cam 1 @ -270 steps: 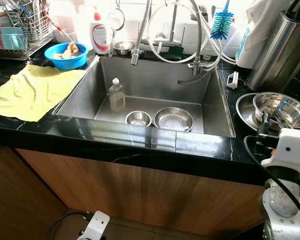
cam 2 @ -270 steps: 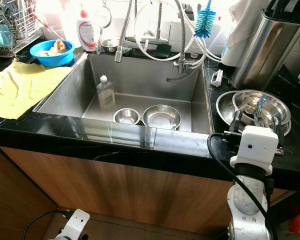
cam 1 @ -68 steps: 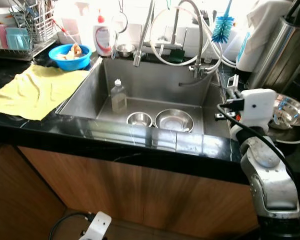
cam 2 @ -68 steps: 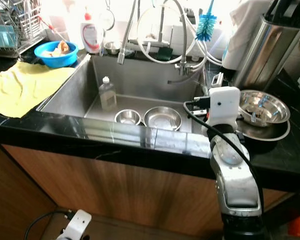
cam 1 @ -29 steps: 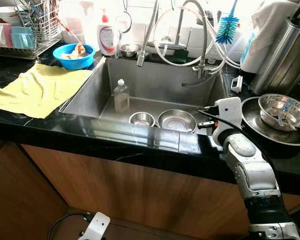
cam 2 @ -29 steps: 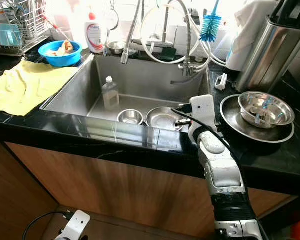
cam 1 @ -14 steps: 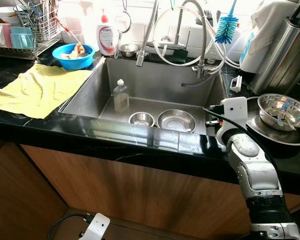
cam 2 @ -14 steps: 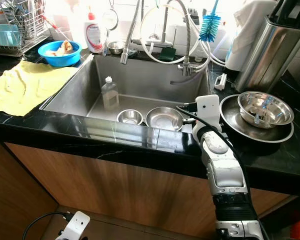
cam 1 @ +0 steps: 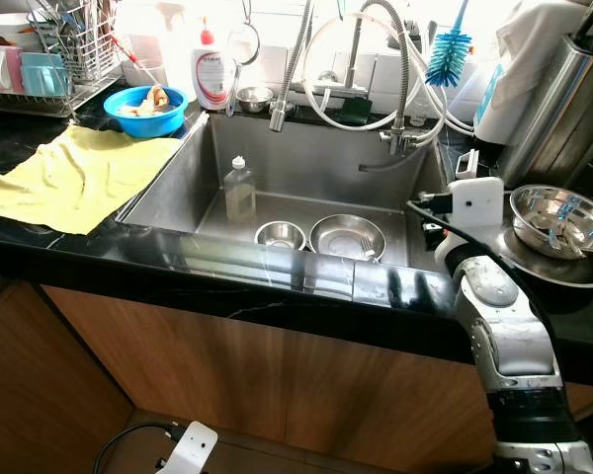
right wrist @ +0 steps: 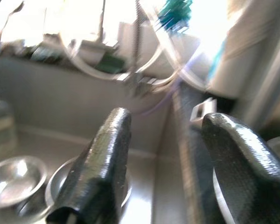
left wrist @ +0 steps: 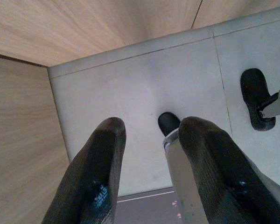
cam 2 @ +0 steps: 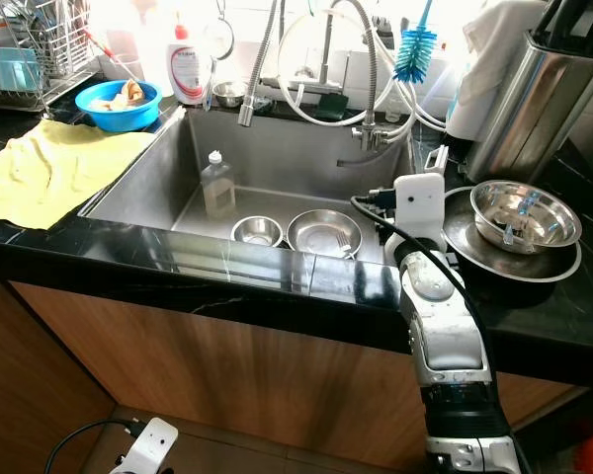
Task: Kitchen organization
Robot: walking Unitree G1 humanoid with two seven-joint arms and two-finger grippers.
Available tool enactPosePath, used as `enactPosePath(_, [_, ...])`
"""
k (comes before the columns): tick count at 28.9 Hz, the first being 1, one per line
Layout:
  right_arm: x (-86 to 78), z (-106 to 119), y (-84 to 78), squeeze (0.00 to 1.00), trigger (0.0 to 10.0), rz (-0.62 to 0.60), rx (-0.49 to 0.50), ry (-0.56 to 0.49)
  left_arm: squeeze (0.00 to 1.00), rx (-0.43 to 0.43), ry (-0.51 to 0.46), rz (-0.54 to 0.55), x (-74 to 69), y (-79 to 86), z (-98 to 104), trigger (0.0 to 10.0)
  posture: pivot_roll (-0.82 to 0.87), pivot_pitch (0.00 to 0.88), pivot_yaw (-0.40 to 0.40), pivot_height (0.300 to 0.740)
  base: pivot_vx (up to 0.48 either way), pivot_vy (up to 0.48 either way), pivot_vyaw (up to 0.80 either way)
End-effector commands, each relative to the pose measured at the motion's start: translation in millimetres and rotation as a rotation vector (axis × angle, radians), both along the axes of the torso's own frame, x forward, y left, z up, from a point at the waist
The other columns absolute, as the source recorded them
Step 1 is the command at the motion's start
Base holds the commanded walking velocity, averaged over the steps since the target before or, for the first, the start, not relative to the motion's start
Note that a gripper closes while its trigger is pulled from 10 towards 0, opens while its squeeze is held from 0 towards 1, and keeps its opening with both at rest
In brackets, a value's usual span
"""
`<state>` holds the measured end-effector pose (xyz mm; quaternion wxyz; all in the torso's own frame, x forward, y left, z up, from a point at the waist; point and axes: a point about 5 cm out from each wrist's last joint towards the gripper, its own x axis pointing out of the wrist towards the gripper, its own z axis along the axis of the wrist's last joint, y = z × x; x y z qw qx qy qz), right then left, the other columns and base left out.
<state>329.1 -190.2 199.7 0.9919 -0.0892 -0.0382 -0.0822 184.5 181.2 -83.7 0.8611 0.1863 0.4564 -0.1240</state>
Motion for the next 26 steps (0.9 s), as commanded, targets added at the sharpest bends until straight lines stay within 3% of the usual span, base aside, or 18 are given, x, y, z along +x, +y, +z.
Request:
enactPosePath(1, [-6.0, 9.4, -8.0, 0.0, 10.0, -0.059, 0.006, -0.065, 0.0, 0.007, 0.01, -0.008, -1.3, 1.0, -0.6, 10.0, -0.14, 0.011, -0.044, 0.74, 0.0, 0.0, 0.0])
enactPosePath(14, [-36.2, 5.8, -39.4, 0.0, 10.0, -0.316, 0.014, -0.161, 0.0, 0.011, 0.006, -0.021, 1.3, 1.1, 0.6, 10.0, -0.15, 0.03, -0.028, 0.74, 0.0, 0.0, 0.0])
enactPosePath(16, [-37.6, 10.1, -41.7, 0.0, 10.0, -0.319, -0.046, -0.183, 0.0, 0.01, 0.005, -0.021, 1.8, 0.8, 0.8, 10.0, -0.15, 0.031, -0.027, 0.74, 0.0, 0.0, 0.0])
enactPosePath(20, [-37.1, 12.2, -39.2, 0.0, 10.0, -0.299, -0.054, -0.187, 0.0, 0.01, 0.005, -0.024, 2.3, 1.0, 1.1, 10.0, -0.15, 0.034, -0.023, 0.74, 0.0, 0.0, 0.0])
enactPosePath(21, [-37.9, 11.3, -38.1, 1.0, 10.0, -0.296, -0.042, -0.191, 0.0, 0.011, 0.005, -0.025, 2.3, 1.0, 1.1, 10.0, -0.15, 0.034, -0.023, 0.74, 0.0, 0.0, 0.0])
enactPosePath(26, [-43.8, 2.8, -31.5, 1.0, 10.0, -0.309, -0.023, -0.181, 0.0, 0.012, 0.005, -0.027, 2.5, 1.5, 1.3, 10.0, -0.14, 0.031, -0.02, 0.74, 0.0, 0.0, 0.0])
